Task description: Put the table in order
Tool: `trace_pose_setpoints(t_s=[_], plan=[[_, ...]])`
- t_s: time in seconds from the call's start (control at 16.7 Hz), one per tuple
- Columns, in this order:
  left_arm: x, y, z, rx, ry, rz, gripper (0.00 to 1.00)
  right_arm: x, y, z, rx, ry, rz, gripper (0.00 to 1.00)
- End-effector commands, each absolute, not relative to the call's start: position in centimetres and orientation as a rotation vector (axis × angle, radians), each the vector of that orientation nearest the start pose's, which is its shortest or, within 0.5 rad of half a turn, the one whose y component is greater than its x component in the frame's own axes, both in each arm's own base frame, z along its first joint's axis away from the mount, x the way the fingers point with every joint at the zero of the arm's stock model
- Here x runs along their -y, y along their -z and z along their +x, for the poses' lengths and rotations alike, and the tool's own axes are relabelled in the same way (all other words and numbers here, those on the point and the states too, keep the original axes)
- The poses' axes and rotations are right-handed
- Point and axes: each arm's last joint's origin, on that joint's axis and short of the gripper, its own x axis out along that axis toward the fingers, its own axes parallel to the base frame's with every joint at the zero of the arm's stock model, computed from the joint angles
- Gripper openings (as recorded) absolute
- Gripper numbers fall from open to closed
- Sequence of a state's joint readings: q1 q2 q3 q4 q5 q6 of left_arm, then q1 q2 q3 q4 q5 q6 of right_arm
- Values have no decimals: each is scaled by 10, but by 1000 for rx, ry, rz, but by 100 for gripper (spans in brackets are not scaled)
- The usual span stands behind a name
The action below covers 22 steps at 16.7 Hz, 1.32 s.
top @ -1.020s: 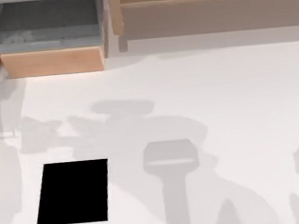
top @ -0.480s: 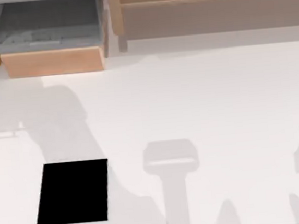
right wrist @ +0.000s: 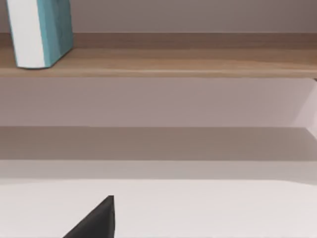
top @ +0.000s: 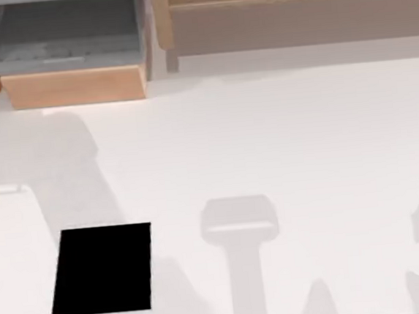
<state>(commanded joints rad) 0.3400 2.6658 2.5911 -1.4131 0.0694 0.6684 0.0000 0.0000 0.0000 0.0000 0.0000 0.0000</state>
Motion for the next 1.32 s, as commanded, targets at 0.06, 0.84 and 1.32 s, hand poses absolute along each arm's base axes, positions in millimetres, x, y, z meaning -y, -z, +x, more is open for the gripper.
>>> trace_pose_setpoints(t_s=[0.06, 0.84, 1.32], plan=[[-178, -164, 486, -1454, 254, 235, 100, 1, -160, 106, 0, 0, 0, 100], [-178, -137, 489, -1452, 252, 235, 100, 1, -160, 106, 0, 0, 0, 100], [-177, -134, 489, -1454, 254, 235, 70, 1, -160, 106, 0, 0, 0, 100]])
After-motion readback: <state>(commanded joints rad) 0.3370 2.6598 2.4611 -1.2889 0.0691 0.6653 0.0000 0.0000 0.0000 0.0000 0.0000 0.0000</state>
